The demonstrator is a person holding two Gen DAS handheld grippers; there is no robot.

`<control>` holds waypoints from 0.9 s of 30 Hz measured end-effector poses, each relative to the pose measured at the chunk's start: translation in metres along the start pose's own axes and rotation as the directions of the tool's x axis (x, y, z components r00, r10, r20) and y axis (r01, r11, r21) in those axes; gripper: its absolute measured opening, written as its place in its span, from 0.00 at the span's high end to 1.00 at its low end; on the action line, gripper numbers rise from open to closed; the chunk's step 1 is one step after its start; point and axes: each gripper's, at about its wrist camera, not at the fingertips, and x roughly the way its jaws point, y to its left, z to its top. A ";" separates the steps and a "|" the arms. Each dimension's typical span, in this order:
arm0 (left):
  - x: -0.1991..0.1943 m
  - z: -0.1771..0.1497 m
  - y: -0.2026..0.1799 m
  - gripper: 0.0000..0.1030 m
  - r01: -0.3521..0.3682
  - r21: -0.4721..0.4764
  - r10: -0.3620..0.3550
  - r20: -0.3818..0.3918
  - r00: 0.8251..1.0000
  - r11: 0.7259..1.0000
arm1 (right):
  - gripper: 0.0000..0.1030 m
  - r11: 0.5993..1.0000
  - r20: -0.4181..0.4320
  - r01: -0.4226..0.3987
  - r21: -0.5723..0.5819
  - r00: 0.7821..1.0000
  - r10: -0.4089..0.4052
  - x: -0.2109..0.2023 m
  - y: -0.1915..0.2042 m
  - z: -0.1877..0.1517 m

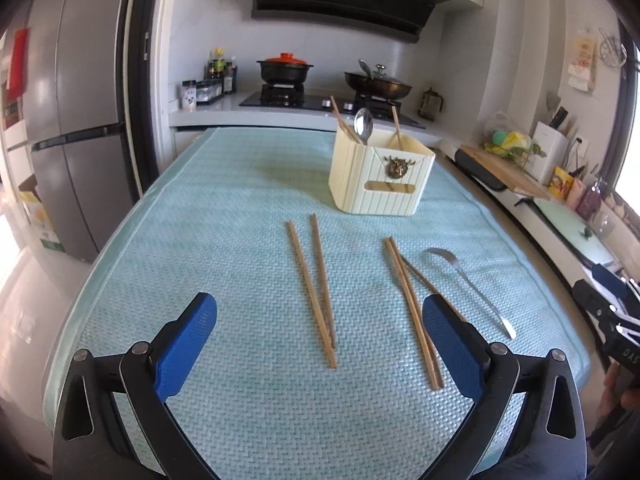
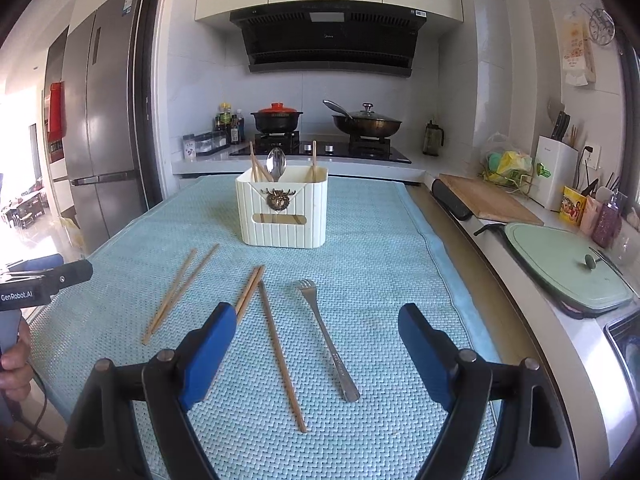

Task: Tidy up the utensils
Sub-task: 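Withdraw both open tools from the holder back over the loose utensils, then close the left tool on a wooden chopstick while the right tool grasps the steel fork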

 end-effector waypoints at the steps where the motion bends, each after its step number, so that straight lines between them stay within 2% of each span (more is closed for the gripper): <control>1: -0.002 -0.001 0.000 0.01 0.001 -0.001 -0.001 0.004 1.000 1.000 | 0.18 1.000 0.006 0.001 -0.001 1.000 -0.001 -0.001 0.000 -0.001; 4: -0.002 -0.005 -0.001 0.01 0.007 0.003 -0.007 -0.015 1.000 1.000 | 0.17 1.000 0.042 -0.006 -0.006 0.999 0.006 -0.009 -0.001 -0.005; 6: -0.003 -0.008 -0.002 0.01 -0.001 0.011 0.001 -0.018 1.000 1.000 | 0.13 1.000 0.066 -0.003 -0.011 0.998 0.004 -0.015 -0.003 -0.008; 8: -0.004 -0.012 -0.002 0.01 -0.015 0.020 0.016 -0.018 1.000 1.000 | 0.00 1.000 0.062 0.001 -0.004 0.998 -0.001 -0.017 -0.005 -0.013; 14: 0.009 -0.028 0.007 0.01 -0.072 0.036 0.074 -0.058 0.996 0.997 | 0.00 0.999 -0.029 -0.018 0.050 0.999 0.020 -0.005 -0.016 -0.035; 18: 0.027 -0.038 0.011 0.01 -0.060 0.026 0.063 -0.117 0.991 0.998 | 0.00 0.998 -0.088 -0.002 0.061 0.996 0.008 0.007 -0.021 -0.047; 23: 0.042 -0.040 0.010 0.01 -0.083 0.046 0.089 -0.145 0.985 0.995 | 0.00 0.999 -0.121 0.015 0.052 0.993 -0.008 0.020 -0.025 -0.051; 27: 0.054 -0.040 0.017 0.01 -0.088 0.012 0.089 -0.179 0.980 0.996 | 0.00 0.998 -0.140 -0.011 0.064 0.990 0.020 0.028 -0.026 -0.050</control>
